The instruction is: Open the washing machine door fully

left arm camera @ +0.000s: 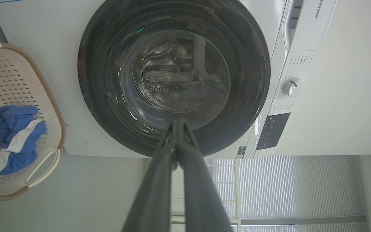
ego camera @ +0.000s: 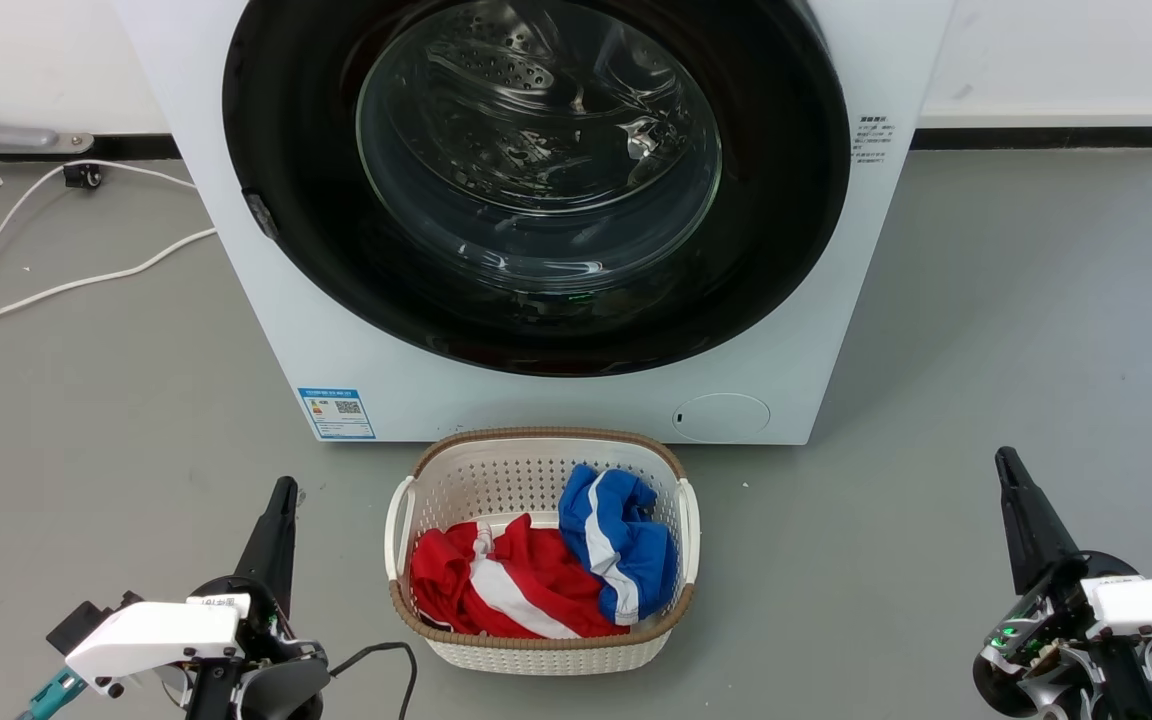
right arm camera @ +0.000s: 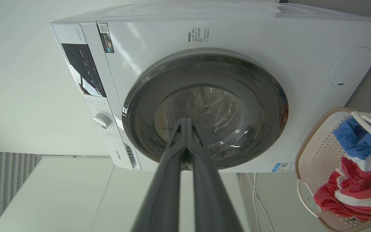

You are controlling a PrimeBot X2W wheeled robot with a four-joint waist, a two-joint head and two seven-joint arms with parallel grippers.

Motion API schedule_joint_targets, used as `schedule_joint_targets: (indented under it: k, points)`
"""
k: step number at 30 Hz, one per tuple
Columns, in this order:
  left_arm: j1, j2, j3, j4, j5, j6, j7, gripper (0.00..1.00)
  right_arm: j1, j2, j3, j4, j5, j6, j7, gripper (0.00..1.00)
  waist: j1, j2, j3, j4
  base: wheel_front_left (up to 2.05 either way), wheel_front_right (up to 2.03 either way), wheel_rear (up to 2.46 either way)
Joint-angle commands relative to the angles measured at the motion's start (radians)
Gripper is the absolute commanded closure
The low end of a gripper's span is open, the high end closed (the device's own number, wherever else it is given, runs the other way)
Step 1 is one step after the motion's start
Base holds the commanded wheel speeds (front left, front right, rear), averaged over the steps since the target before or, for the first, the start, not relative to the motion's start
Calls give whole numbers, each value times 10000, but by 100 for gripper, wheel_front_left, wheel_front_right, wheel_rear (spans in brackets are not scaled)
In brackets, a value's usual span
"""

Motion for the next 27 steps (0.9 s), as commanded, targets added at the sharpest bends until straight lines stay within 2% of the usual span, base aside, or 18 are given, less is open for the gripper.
schedule_joint_targets:
  k: [1,22,23,27]
  points:
    - [-86,-14,43,3,41,-29,10,100,-106,33,-16,15,-84,25,23,100,0,0,0,0,0,0,0]
    - [-86,-23,56,3,57,-29,20,100,-111,59,-53,17,-96,26,50,100,0,0,0,0,0,0,0]
    - [-3,-8,13,-1,4,0,11,0,-2,27,-40,1,-58,0,36,0,0,0,0,0,0,0,0]
    - [112,-27,-122,79,46,3,-61,0,163,42,30,61,-94,-1,-42,0,0,0,2,-3,0,0,0]
